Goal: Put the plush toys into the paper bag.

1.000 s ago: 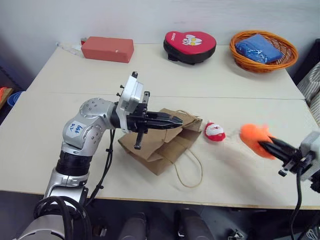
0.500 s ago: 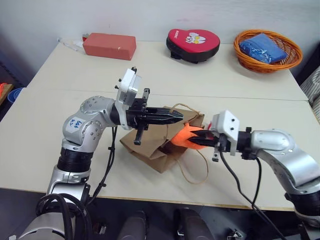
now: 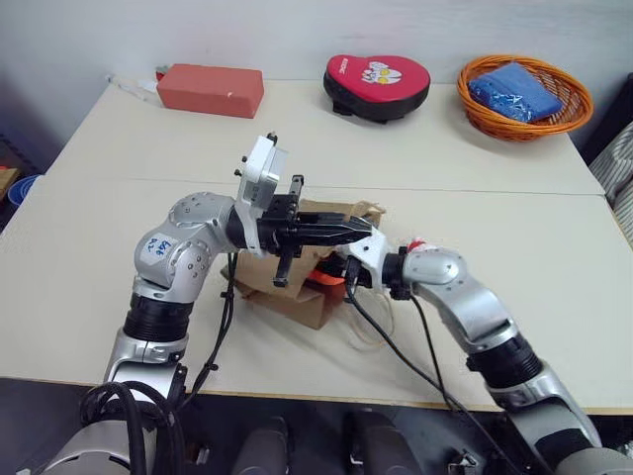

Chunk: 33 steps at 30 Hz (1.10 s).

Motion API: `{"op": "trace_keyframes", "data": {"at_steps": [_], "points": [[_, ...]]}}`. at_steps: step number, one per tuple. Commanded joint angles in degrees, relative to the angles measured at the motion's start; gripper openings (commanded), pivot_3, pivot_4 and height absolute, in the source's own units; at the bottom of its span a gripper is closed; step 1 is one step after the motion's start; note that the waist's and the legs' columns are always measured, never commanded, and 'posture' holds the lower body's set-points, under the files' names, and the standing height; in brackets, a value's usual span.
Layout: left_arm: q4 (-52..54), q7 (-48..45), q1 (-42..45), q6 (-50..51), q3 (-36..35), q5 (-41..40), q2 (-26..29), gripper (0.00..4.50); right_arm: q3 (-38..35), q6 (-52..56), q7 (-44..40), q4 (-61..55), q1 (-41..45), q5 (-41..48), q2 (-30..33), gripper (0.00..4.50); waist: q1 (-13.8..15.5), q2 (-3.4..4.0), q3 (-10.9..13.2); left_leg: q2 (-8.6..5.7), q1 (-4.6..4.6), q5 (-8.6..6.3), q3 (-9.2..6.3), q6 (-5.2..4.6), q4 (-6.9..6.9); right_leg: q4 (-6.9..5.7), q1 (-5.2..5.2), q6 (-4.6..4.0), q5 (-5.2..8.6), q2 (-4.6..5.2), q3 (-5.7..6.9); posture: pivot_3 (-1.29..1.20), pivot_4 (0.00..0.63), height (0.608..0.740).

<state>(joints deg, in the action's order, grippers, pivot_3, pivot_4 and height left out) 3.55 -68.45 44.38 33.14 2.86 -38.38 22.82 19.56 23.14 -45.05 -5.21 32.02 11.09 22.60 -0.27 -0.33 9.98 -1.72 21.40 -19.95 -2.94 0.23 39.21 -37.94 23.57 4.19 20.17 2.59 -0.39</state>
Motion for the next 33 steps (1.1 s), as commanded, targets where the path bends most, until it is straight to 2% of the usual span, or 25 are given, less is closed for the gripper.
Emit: {"op": "trace_keyframes", "data": {"at_steps": [1,5,8,11,13,17,19,22,26,29,33], "points": [[0.69,-0.31,1.03,-0.95,-0.26,-0.51,-0.19,0.0,-2.51,-4.48,1.54,0.89,-1.99,0.08,-1.77,0.97,0.0,0.0,0.0,0.0,0.0,0.0,0.0,0.0,0.0,-0.03,-0.01,0.0,0.0,0.0,0.0,0.0,0.15,0.74],[0.86,-0.12,0.92,-0.92,-0.78,-0.49,0.37,0.0,-7.57,-5.28,-1.8,-3.96,-4.46,4.82,0.14,2.4,0.01,0.0,0.0,-0.05,0.01,0.0,0.0,0.0,0.03,-0.01,-0.01,0.0,0.0,0.04,-0.01,0.0,0.15,0.74],[1.14,-0.06,0.5,-1.01,-0.97,-0.38,0.87,0.0,-13.91,-5.51,-5.92,-8.0,-7.1,11.27,3.09,3.46,0.09,0.0,0.0,-0.05,0.0,0.0,-0.01,0.0,0.0,-0.01,0.0,0.0,0.0,0.03,0.01,0.0,0.15,0.74],[1.63,0.26,-0.09,-0.97,-1.32,-0.42,1.47,0.0,-23.49,-1.55,-8.81,-12.6,-11.9,20.84,7.51,4.39,0.19,0.0,0.0,-0.04,0.0,0.0,0.0,0.0,-0.01,-0.01,-0.04,0.0,0.0,0.03,-0.01,0.0,0.15,0.74],[2.25,0.54,-0.71,-0.97,-1.47,-0.43,1.83,0.0,-29.92,-0.83,-9.91,-14.87,-17.36,24.3,10.67,4.46,0.26,0.0,0.0,-0.04,0.0,0.0,-0.02,-0.01,-0.01,0.01,-0.07,0.01,0.0,0.03,0.01,0.0,0.15,0.74],[2.99,0.91,-1.61,-0.99,-1.69,-0.54,2.38,0.0,-42.19,-3.95,-12.01,-18.36,-33.64,23.96,15.85,4.46,1.1,-0.01,0.0,-0.04,-0.01,-0.02,-0.01,-0.04,-0.1,0.0,-0.15,0.01,0.0,0.02,0.0,0.0,0.15,0.74],[2.88,0.69,-1.75,-1.1,-1.67,-0.58,2.77,0.0,-48.42,-3.66,-9.75,-20.54,-39.13,26.36,14.94,4.46,1.2,-0.01,0.0,-0.04,-0.03,-0.02,0.02,-0.05,-0.09,-0.03,-0.17,0.02,-0.01,0.01,-0.02,0.0,0.15,0.74],[2.38,0.28,-1.65,-1.29,-1.54,-0.45,3.05,0.0,-53.77,-7.81,-9.52,-21.0,-45.6,24.48,14.11,4.46,0.95,0.0,0.0,-0.03,-0.22,-0.02,0.23,-0.06,-0.06,-0.04,-0.19,0.03,-0.01,-0.02,-0.2,0.0,0.15,0.74],[1.62,-0.1,-1.32,-1.8,-0.98,0.05,2.92,0.0,-59.86,-16.55,-8.69,-13.55,-53.5,19.41,10.58,4.46,1.07,-0.01,-0.01,-0.03,-0.31,0.0,0.21,-0.08,-0.06,-0.09,-0.25,0.03,-0.02,-0.04,-0.22,0.0,0.15,0.74],[1.26,-0.09,-1.12,-2.04,-0.8,0.18,2.61,0.0,-58.43,-20.51,-8.84,-11.68,-54.81,17.68,9.34,4.46,1.53,-0.01,-0.01,-0.04,-0.27,-0.02,0.25,-0.11,-0.08,-0.04,-0.24,0.03,-0.02,-0.03,-0.23,0.0,0.15,0.74],[0.51,-0.23,-0.76,-2.63,-0.4,0.68,2.3,0.0,-49.19,-18.03,-4.85,-12.57,-45.92,14.11,11.09,4.46,-0.04,0.02,-0.02,-0.04,-0.4,0.0,0.45,-0.1,-0.02,-0.14,-0.24,0.08,-0.07,-0.06,-0.48,0.0,0.15,0.74]]}}
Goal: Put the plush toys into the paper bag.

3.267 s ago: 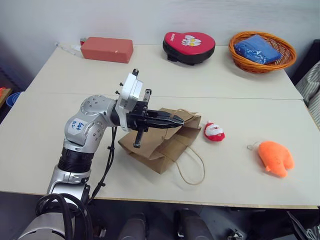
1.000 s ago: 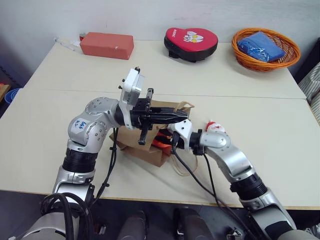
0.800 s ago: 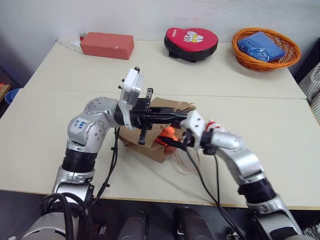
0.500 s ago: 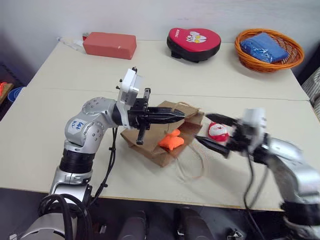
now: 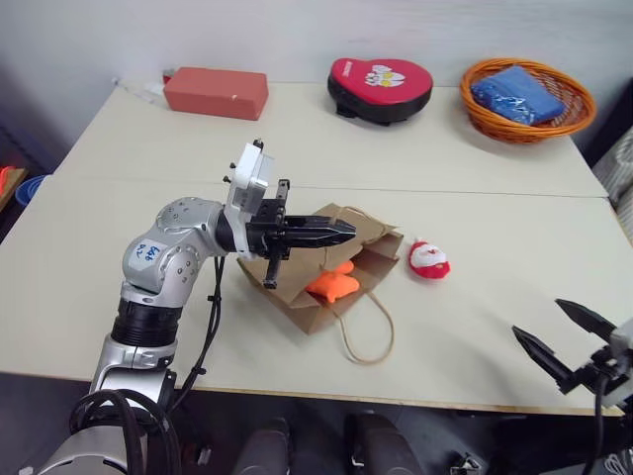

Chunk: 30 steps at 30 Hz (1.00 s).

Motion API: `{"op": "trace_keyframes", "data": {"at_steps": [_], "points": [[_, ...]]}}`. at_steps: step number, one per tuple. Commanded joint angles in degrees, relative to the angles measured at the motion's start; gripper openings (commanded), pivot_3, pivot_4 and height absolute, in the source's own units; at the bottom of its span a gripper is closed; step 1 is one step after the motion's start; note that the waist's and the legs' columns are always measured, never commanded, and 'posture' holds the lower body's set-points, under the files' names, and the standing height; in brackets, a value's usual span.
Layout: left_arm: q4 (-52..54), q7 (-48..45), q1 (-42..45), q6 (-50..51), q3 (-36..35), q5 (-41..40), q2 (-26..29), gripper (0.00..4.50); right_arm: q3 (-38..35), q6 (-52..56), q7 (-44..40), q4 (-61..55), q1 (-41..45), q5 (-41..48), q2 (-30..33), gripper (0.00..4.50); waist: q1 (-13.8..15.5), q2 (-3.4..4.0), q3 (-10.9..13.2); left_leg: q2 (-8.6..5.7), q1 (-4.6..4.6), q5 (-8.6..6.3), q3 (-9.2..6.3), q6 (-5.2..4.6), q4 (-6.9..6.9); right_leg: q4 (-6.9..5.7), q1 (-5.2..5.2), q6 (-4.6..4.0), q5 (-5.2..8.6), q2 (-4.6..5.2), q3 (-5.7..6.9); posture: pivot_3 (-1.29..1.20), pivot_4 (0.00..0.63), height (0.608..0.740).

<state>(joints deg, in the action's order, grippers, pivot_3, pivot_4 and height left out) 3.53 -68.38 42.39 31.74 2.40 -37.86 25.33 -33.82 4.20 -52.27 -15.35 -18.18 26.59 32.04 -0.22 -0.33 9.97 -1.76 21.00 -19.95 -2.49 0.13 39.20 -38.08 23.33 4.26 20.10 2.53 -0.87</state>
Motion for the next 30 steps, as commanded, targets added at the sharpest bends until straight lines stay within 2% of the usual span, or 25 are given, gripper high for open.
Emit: {"op": "trace_keyframes", "data": {"at_steps": [1,7,10,13,20,24,26,30], "points": [[0.41,-0.31,1.34,-1.37,0.16,0.33,-0.26,0.0,6.62,2.47,2.95,-2.19,7.0,-1.93,2.28,4.46,-0.25,0.05,-0.02,0.0,0.0,0.02,0.03,-0.01,-0.01,-0.04,0.03,0.0,-0.01,0.0,-0.03,0.0,0.15,0.74],[0.3,0.04,1.76,-1.77,0.5,0.72,-0.24,0.0,21.62,14.59,5.83,2.82,24.84,-7.36,6.42,4.46,0.08,0.05,-0.02,0.0,0.04,0.07,-0.07,0.07,-0.02,-0.2,0.23,-0.02,0.0,-0.07,-0.09,0.0,0.15,0.74],[0.45,0.32,1.86,-1.82,0.39,0.81,-0.18,0.0,26.72,18.72,8.9,7.55,32.72,-10.76,6.03,4.46,0.51,0.04,-0.02,-0.01,0.16,0.07,-0.14,0.07,0.01,-0.06,0.25,-0.02,0.0,-0.02,-0.05,0.0,0.15,0.74],[1.07,0.96,1.63,-1.72,0.05,0.85,-0.03,0.0,30.97,22.76,8.55,10.9,37.36,-12.17,6.18,3.88,0.51,0.04,-0.02,-0.04,0.23,0.06,-0.14,0.06,0.02,0.03,0.26,-0.01,0.0,0.01,-0.04,0.0,0.15,0.74],[1.08,1.58,1.35,-2.04,-0.33,1.05,0.44,0.0,31.12,25.36,7.63,9.51,37.32,-11.32,7.48,1.43,0.17,0.04,-0.02,-0.03,0.3,0.06,-0.22,0.06,-0.02,0.06,0.26,-0.01,0.0,0.01,0.09,0.0,0.15,0.74],[0.5,1.4,1.66,-2.45,-0.06,1.18,0.12,0.0,30.65,25.04,5.6,8.78,34.84,-11.76,10.68,0.29,0.34,0.04,-0.02,-0.03,0.29,0.06,-0.23,0.06,-0.01,0.07,0.25,-0.01,0.0,0.02,0.11,0.0,0.15,0.74],[0.04,1.18,1.91,-2.72,0.17,1.32,-0.1,0.0,29.52,22.92,5.68,8.93,34.3,-11.75,11.09,0.0,0.37,0.04,-0.02,-0.03,0.29,0.06,-0.23,0.05,-0.01,0.1,0.22,-0.01,0.0,0.03,0.11,0.0,0.15,0.74],[-0.7,0.79,2.32,-3.2,0.43,1.53,-0.39,0.0,24.23,20.71,3.28,6.59,34.15,-5.82,9.8,0.0,0.26,0.04,-0.02,-0.03,0.28,0.05,-0.22,0.05,0.0,0.07,0.22,-0.01,0.0,0.02,0.11,0.0,0.15,0.74]]}}
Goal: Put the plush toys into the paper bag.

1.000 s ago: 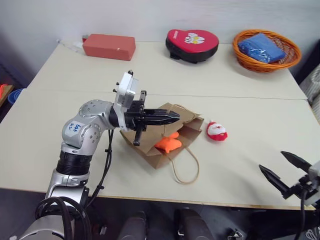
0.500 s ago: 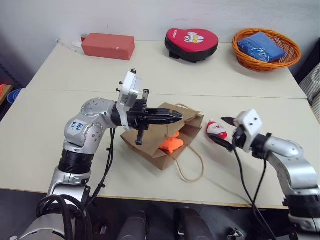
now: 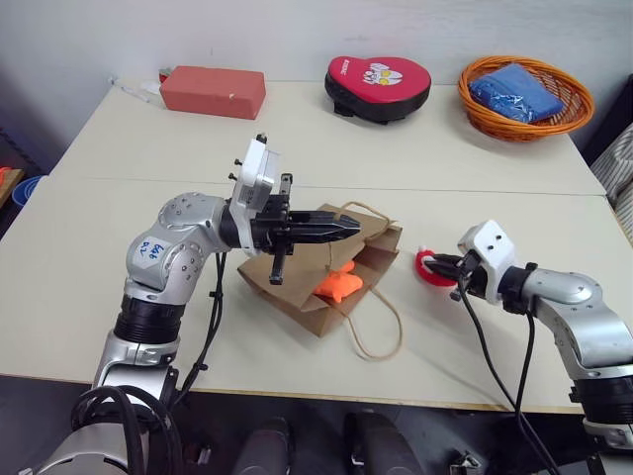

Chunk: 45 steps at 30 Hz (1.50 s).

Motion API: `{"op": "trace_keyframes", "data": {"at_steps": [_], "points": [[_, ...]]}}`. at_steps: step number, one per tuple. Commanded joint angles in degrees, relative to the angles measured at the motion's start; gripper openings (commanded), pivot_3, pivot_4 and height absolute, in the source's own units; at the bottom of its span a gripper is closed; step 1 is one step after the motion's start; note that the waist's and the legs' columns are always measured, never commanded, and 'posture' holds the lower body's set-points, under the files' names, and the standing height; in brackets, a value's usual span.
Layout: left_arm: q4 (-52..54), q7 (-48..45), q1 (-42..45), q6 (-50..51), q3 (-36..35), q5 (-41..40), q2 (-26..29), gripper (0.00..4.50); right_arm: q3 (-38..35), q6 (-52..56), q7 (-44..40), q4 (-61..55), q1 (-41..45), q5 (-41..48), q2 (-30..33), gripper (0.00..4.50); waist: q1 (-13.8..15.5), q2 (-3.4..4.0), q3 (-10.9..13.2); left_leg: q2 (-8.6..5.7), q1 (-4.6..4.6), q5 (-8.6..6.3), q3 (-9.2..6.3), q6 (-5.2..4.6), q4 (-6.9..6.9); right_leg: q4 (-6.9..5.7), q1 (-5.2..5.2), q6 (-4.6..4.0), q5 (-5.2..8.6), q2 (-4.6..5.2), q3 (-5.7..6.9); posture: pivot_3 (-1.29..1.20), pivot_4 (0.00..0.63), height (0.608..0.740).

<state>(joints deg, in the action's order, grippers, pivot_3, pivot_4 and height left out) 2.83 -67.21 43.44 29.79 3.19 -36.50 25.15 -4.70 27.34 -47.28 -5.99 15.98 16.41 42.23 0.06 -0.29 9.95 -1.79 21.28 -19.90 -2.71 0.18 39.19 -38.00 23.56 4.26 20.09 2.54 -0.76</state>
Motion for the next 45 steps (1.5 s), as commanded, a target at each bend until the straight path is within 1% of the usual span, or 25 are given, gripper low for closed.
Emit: {"op": "trace_keyframes", "data": {"at_steps": [1,3,5,7,10,13,15,17,19,23,27,29,32,35,38,40,42,44,45], "points": [[-0.17,-0.43,1.38,-1.31,-0.35,0.2,-0.24,0.0,-6.17,-2.76,-3.56,-4.26,-0.6,6.72,-0.32,0.0,-0.03,0.0,0.0,0.0,0.0,0.0,0.0,0.0,0.0,-0.01,0.0,0.0,0.0,0.0,0.01,0.0,0.15,0.74],[-0.69,-0.67,1.7,-1.52,-0.47,0.24,-0.18,0.0,-9.78,-1.59,-10.67,-10.82,-3.7,15.44,0.96,0.0,-0.01,-0.01,0.01,0.0,0.0,0.0,0.0,0.0,0.0,0.0,0.01,0.0,0.0,-0.01,0.0,0.0,0.15,0.74],[-1.19,-0.94,1.9,-1.73,-0.54,0.36,-0.14,0.0,-10.78,0.11,-12.67,-15.22,-5.38,19.18,1.89,0.0,0.0,-0.01,0.01,0.03,0.0,0.0,-0.03,0.0,-0.03,-0.02,-0.02,0.0,0.0,-0.04,0.06,0.0,0.15,0.74],[-1.54,-1.2,2.05,-1.83,-0.51,0.46,-0.16,0.0,-7.84,2.41,-10.99,-18.14,-5.38,19.47,1.6,0.0,-0.17,-0.01,0.01,0.03,0.01,0.0,-0.05,-0.01,-0.02,-0.01,-0.06,0.0,0.0,-0.03,0.08,0.0,0.15,0.74],[-1.88,-1.32,2.35,-1.87,-0.31,0.56,-0.5,0.0,-0.85,5.55,-7.75,-22.19,-4.49,19.04,-0.94,0.0,-0.22,-0.05,-0.01,0.03,-0.07,-0.01,-0.03,-0.01,0.01,0.01,-0.08,0.0,0.0,-0.02,0.04,0.0,0.15,0.74],[-2.42,-1.2,3.06,-1.96,-0.3,0.48,-1.18,0.0,5.43,6.24,-3.66,-22.25,-1.32,16.56,-5.49,0.0,-0.19,-0.04,-0.01,0.03,-0.08,0.0,-0.06,0.0,0.02,-0.06,-0.04,0.0,0.0,-0.02,0.04,0.0,0.15,0.74],[-2.83,-1.5,3.28,-2.42,-0.07,0.86,-1.39,0.0,10.51,4.28,-0.69,-17.86,2.52,11.42,-9.36,0.0,-0.21,-0.06,0.0,0.0,-0.04,0.0,-0.04,0.0,0.05,-0.06,-0.01,0.0,0.0,0.01,0.03,0.0,0.15,0.74],[-2.83,-1.62,3.39,-2.43,0.01,0.88,-1.65,0.0,13.57,1.6,2.35,-12.34,6.6,7.08,-13.54,0.0,-0.27,-0.07,0.0,0.0,-0.04,0.0,-0.04,0.0,0.06,-0.02,-0.01,0.0,0.0,0.01,0.03,0.0,0.15,0.74],[-2.63,-1.56,3.45,-2.21,0.07,0.72,-1.91,0.0,15.16,-0.78,3.74,-7.24,10.05,4.18,-16.52,0.0,-0.3,-0.07,-0.01,-0.01,-0.04,0.0,-0.05,0.0,0.05,-0.04,0.03,0.0,0.0,0.01,0.04,0.0,0.15,0.74],[-2.23,-1.66,3.19,-1.89,-0.12,0.32,-1.99,0.0,16.16,-4.96,6.05,0.44,14.11,-0.08,-20.35,0.0,-0.22,-0.07,-0.01,0.0,0.02,0.01,-0.09,0.02,0.03,-0.02,0.05,0.0,0.0,0.03,0.15,0.0,0.15,0.74],[-2.09,-1.85,2.87,-1.85,-0.21,0.26,-1.81,0.0,14.11,-6.67,11.04,7.62,17.25,-1.91,-25.05,0.0,-0.53,-0.06,-0.01,-0.01,0.02,0.01,-0.08,0.02,0.03,-0.03,0.05,0.0,0.0,0.04,0.19,0.0,0.15,0.74],[-1.94,-1.74,2.77,-1.67,-0.33,0.05,-1.88,0.0,14.43,-7.94,12.38,11.35,18.65,-3.75,-26.43,0.0,-0.83,-0.06,-0.01,-0.01,0.02,0.01,-0.09,0.03,0.02,-0.04,0.07,0.0,0.0,0.04,0.21,0.0,0.15,0.74],[-1.58,-1.7,2.5,-1.35,-0.31,-0.15,-1.85,0.0,11.93,-5.6,14.24,14.67,20.29,-0.49,-31.04,0.0,-1.56,-0.06,-0.01,-0.01,0.02,0.01,-0.09,0.03,0.02,-0.09,0.06,0.0,0.0,0.04,0.22,0.0,0.15,0.74],[-1.33,-1.61,2.42,-0.93,-0.68,-0.56,-1.79,0.0,11.83,-6.89,13.83,17.77,21.45,-1.62,-32.58,0.0,-2.0,-0.06,-0.01,0.0,0.02,0.02,-0.09,0.03,0.02,-0.35,0.09,0.0,0.0,0.04,0.25,0.0,0.15,0.74],[-1.15,-1.62,2.28,-0.53,-0.93,-0.89,-1.62,0.0,11.53,-10.78,17.01,23.13,23.56,-4.22,-34.44,0.0,-2.24,-0.05,-0.01,0.0,0.01,0.03,-0.09,0.05,0.01,-0.39,0.12,0.0,0.0,0.04,0.26,0.0,0.15,0.74],[-0.93,-1.37,2.18,-0.27,-1.19,-1.13,-1.63,0.0,11.94,-13.1,17.42,26.08,24.2,-5.33,-35.6,0.0,-2.37,-0.05,-0.01,0.0,0.0,0.04,-0.08,0.07,0.01,-0.44,0.12,0.0,0.0,0.04,0.26,0.0,0.15,0.74],[-0.71,-0.81,2.19,0.09,-1.74,-1.55,-1.79,0.0,12.38,-14.43,16.77,27.81,23.99,-5.69,-36.52,0.0,-2.61,-0.05,-0.01,0.0,-0.02,0.04,-0.09,0.07,0.01,-0.46,0.12,0.0,0.0,0.04,0.26,0.0,0.15,0.74],[-0.54,-0.48,2.18,0.19,-2.09,-1.62,-1.73,0.0,10.91,-16.41,16.95,27.77,23.44,-4.66,-37.6,0.0,-3.0,-0.05,-0.01,0.0,-0.02,0.04,-0.08,0.07,0.01,-0.48,0.12,0.0,0.0,0.04,0.26,0.0,0.15,0.74],[-0.47,-0.39,2.1,0.13,-2.18,-1.54,-1.6,0.0,10.15,-17.3,16.83,27.27,23.2,-4.2,-37.66,0.34,-3.07,-0.05,-0.01,0.0,-0.02,0.04,-0.09,0.07,0.01,-0.48,0.11,0.0,0.0,0.05,0.26,0.0,0.15,0.74]]}}
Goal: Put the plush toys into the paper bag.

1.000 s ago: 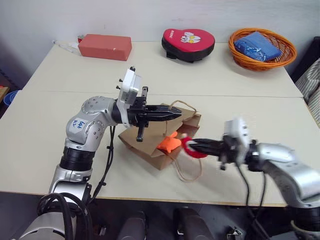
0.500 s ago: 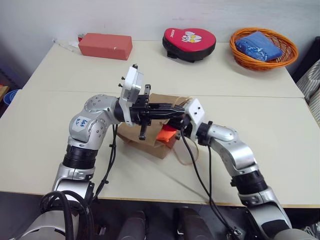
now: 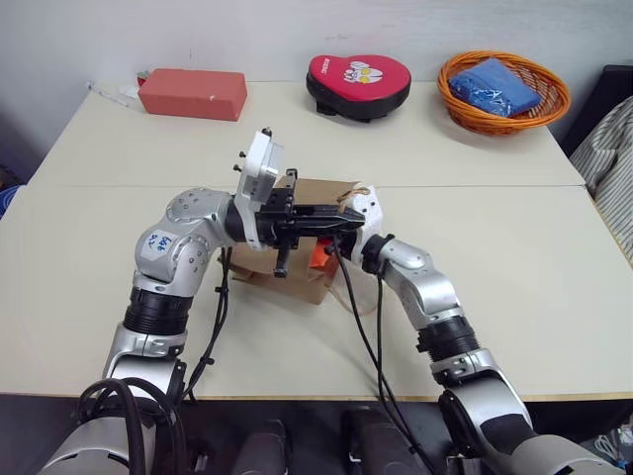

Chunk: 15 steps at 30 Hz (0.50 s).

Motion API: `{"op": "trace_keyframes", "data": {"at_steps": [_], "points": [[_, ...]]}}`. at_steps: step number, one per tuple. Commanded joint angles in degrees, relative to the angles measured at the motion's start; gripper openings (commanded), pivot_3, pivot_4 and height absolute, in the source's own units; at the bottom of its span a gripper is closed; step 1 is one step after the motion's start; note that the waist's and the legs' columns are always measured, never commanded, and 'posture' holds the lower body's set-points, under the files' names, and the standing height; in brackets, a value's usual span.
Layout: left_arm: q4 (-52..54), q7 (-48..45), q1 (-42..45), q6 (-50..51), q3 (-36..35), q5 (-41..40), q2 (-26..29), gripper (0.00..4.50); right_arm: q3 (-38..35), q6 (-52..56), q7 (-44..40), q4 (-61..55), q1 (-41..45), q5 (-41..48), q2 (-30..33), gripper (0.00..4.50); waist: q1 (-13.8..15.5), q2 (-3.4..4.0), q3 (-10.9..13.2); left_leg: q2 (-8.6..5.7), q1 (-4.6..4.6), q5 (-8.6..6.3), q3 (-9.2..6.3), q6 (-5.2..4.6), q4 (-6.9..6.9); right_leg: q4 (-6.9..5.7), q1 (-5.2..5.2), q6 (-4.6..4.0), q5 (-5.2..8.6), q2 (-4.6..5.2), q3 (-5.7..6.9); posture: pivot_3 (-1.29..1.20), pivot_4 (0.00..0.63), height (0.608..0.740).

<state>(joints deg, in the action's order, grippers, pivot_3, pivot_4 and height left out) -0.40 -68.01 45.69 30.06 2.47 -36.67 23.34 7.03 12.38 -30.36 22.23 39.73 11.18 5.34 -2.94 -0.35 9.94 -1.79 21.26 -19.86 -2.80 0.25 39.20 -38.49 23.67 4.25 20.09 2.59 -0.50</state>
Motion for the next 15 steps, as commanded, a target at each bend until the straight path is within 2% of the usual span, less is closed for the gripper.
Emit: {"op": "trace_keyframes", "data": {"at_steps": [1,4,7,10,12,15], "points": [[2.88,0.52,-0.3,-0.19,-1.54,-1.28,0.35,0.0,-1.82,-0.61,-1.49,-2.09,-0.93,1.98,-0.26,0.7,-0.11,0.0,0.0,0.0,0.0,0.0,0.0,0.0,0.0,0.0,0.0,0.0,0.0,0.0,0.0,0.0,0.15,0.74],[3.28,0.82,-0.81,-0.26,-1.86,-1.12,0.88,0.0,-1.6,1.99,-6.3,-7.62,-2.59,3.17,3.65,1.68,-0.08,0.0,0.0,0.0,0.0,0.0,-0.01,0.0,0.0,-0.01,0.0,0.0,0.0,0.02,0.01,0.0,0.15,0.74],[3.38,0.94,-1.23,-0.42,-2.17,-0.94,1.57,0.0,-2.12,7.65,-13.23,-15.86,-5.13,7.95,8.86,2.76,0.08,0.0,0.0,0.0,0.03,0.0,-0.04,0.0,0.0,0.0,0.0,0.0,0.0,0.03,0.01,0.0,0.15,0.74],[3.21,0.96,-1.53,-0.75,-2.37,-0.73,2.07,0.0,-2.22,15.98,-23.28,-24.49,-9.34,14.05,18.26,3.77,0.3,0.0,0.0,0.0,0.05,0.0,-0.03,0.0,-0.02,0.06,0.0,0.0,0.0,0.03,0.01,0.0,0.15,0.74],[3.3,1.03,-1.66,-0.77,-2.47,-0.7,2.14,0.0,-2.46,18.16,-26.75,-27.55,-11.31,16.31,22.18,3.77,0.98,0.0,0.0,0.0,0.04,-0.01,-0.04,0.0,-0.03,0.16,-0.04,0.0,0.0,0.03,0.02,0.0,0.15,0.74],[3.25,1.07,-1.74,-0.88,-2.43,-0.59,2.11,0.0,-4.96,18.47,-26.24,-28.37,-12.93,17.85,23.89,3.77,1.15,0.0,0.01,0.0,0.03,-0.01,0.0,-0.02,-0.02,0.4,-0.07,0.0,0.0,0.03,-0.03,0.0,0.15,0.74]]}}
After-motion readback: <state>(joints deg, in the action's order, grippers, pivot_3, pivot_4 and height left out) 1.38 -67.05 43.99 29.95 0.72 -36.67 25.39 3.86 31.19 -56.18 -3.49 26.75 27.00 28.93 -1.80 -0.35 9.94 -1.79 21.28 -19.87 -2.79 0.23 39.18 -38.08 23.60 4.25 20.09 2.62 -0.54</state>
